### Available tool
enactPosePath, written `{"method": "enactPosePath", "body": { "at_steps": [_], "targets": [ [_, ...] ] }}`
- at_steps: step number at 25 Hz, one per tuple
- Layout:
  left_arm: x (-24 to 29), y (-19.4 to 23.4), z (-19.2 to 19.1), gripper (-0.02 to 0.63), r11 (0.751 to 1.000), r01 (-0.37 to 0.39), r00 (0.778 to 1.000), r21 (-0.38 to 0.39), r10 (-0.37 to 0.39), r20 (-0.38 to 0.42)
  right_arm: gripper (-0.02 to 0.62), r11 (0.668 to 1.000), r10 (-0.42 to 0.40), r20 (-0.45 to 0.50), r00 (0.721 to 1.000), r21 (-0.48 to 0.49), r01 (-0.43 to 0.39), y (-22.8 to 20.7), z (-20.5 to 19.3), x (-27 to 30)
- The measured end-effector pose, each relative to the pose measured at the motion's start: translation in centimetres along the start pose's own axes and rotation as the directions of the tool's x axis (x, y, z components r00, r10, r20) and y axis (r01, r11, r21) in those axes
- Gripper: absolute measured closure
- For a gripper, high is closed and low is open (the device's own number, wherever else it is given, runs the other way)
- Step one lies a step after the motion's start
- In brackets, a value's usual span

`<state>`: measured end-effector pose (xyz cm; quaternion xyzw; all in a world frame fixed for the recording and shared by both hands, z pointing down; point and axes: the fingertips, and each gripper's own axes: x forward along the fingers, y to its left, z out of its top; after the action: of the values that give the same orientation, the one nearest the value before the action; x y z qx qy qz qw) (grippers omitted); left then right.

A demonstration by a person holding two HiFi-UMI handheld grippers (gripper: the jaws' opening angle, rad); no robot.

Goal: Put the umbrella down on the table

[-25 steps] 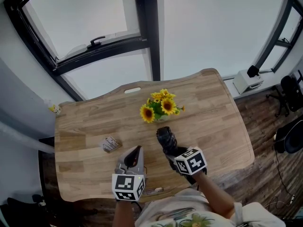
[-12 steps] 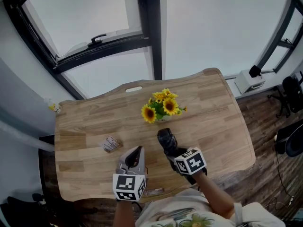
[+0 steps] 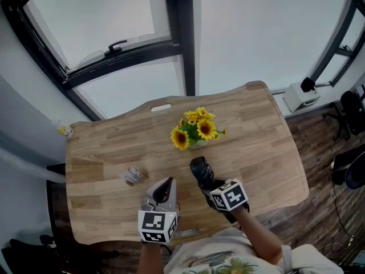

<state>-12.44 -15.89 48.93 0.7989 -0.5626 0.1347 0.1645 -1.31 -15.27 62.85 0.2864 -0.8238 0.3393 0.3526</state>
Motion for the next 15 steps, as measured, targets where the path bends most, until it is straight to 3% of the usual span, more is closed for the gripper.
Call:
{"method": "enactPosePath", "body": {
  "at_steps": [15],
  "targets": [
    [0.7,0.5,-0.6,0.604,1.0,0.007,1.0,-0.009,-0.007,-0.018,0.405,1.0,-0.011,-0.049,0.999,0.017,0.012,-1.1,-1.1,1.9]
  ]
}}
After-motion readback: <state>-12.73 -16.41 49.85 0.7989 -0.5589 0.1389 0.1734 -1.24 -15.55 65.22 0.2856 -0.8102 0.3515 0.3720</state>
